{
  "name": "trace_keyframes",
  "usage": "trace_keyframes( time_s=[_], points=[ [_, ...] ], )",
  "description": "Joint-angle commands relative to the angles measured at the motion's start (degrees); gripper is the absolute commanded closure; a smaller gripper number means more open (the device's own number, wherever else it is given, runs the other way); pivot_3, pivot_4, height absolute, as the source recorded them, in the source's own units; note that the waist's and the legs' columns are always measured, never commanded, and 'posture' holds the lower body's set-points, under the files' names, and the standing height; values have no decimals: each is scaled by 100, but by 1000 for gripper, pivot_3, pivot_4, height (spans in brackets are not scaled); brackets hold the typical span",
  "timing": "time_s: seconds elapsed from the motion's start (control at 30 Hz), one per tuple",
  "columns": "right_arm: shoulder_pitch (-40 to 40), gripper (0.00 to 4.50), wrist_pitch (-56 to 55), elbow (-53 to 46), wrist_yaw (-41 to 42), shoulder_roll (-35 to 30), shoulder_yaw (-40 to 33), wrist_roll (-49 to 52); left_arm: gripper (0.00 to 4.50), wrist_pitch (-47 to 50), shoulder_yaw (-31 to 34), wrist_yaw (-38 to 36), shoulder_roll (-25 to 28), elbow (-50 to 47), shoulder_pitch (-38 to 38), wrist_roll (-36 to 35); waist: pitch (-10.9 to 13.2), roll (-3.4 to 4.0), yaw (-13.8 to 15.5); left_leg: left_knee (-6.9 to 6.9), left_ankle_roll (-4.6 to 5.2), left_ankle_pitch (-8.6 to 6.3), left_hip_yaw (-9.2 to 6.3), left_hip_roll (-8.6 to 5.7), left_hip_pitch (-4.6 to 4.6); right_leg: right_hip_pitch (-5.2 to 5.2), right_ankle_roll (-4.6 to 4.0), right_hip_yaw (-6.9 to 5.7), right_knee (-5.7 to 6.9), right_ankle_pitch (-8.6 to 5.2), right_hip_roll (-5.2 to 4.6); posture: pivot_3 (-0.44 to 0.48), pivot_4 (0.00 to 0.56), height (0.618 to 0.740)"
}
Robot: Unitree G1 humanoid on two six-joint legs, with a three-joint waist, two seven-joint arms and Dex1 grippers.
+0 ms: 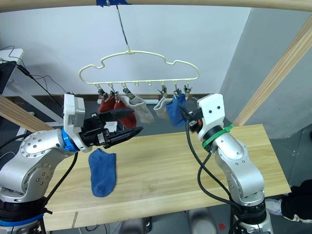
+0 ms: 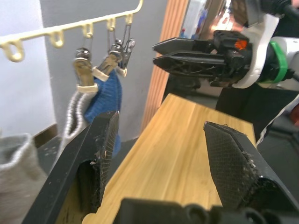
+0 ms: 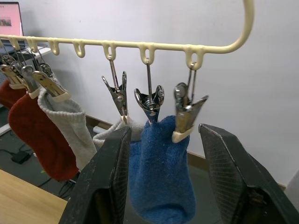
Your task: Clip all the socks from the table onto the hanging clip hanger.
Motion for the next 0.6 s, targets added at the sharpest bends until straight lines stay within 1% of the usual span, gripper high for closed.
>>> trace_keyframes(
  time_s=[0.03, 0.13, 0.3, 0.6],
  points=[
    [-86, 2130, -110, -95, -92, 26, 18, -114, 1280, 45, 138, -42, 75, -104, -101, -163, 0, 0, 2, 0, 0, 0, 1, 0, 0, 0, 0, 1, -1, 0, 0, -161, 270, 740],
    [-186, 2130, 32, 61, -285, 95, 32, -251, 1280, 124, 83, -103, 94, -52, -242, -217, 0, 0, 2, -1, 0, 0, 0, 2, 0, -1, 0, -1, -1, 0, 1, -165, 270, 740],
    [-365, 2130, 217, 310, -587, 301, 11, -453, 1280, -16, -74, -198, 33, 17, -326, -46, 0, 0, -9, -1, 0, 0, 2, 1, 0, -2, -1, 2, 2, 1, 1, -173, 269, 740],
    [-688, 2130, 163, 817, -803, 613, 86, -709, 1280, -135, -245, -238, -53, 62, -366, 95, 0, 0, -15, 0, 0, 0, 3, 0, 0, -3, -2, 3, 2, 1, 1, -172, 269, 740]
  ],
)
